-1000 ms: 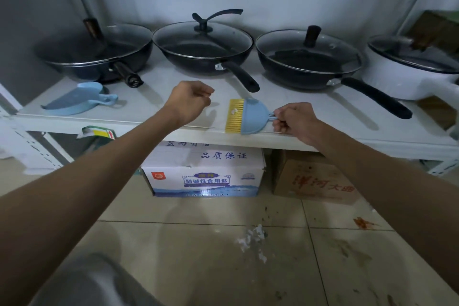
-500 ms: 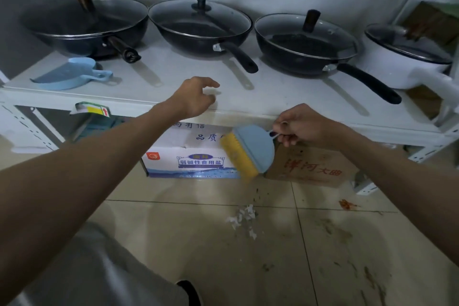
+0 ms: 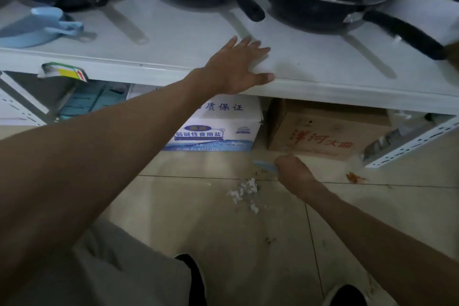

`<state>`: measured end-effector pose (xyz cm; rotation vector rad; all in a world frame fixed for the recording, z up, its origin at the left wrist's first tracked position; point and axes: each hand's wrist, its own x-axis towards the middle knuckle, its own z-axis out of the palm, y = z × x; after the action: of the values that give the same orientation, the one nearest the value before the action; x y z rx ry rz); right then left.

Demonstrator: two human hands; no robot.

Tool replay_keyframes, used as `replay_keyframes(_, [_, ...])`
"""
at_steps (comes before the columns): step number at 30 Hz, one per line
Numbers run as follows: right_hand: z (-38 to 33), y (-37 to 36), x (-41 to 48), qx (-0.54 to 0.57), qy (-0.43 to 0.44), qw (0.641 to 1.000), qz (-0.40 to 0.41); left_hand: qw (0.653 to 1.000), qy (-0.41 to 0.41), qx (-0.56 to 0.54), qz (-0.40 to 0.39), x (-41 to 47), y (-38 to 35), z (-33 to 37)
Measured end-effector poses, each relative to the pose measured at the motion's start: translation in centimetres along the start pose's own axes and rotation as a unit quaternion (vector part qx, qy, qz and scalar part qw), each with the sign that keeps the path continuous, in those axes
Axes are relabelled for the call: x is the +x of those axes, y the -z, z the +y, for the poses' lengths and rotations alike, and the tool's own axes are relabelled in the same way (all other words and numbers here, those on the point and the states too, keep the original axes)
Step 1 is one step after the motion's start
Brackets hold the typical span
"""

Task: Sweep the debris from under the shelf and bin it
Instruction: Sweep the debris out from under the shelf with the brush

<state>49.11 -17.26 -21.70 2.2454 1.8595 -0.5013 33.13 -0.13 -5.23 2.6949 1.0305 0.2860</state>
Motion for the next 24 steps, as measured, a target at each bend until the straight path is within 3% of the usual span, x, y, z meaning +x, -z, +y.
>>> replay_keyframes(5, [-0.4, -3.7, -1.7, -0.05, -0.036, 0.997, -0.047, 0.999, 0.012, -0.013, -0.035, 0.2, -1.3, 0.4])
replay_keyframes(10, [0.3, -2.7, -1.3, -0.052, -0.024, 0.998, 0.031, 0.999, 0.015, -0.022, -0.034, 0.3, -1.7, 0.0])
replay_keyframes(14, [0.2, -3.3, -2.2, -0.07, 0.039, 0.997, -0.023, 0.999, 0.025, -0.03, -0.037, 0.4, -1.8, -0.1])
replay_keyframes(17, [0.8, -3.7, -2.5, -0.056, 0.034, 0.998, 0.024, 0.998, 0.023, -0.033, -0.039, 0.5, -1.8, -0.1])
replay_keyframes(24, [1.4, -4.4, -3.3, -0.015, 0.049, 0.998, 0.043, 0.998, 0.027, -0.04, -0.04, 0.6, -1.8, -0.3])
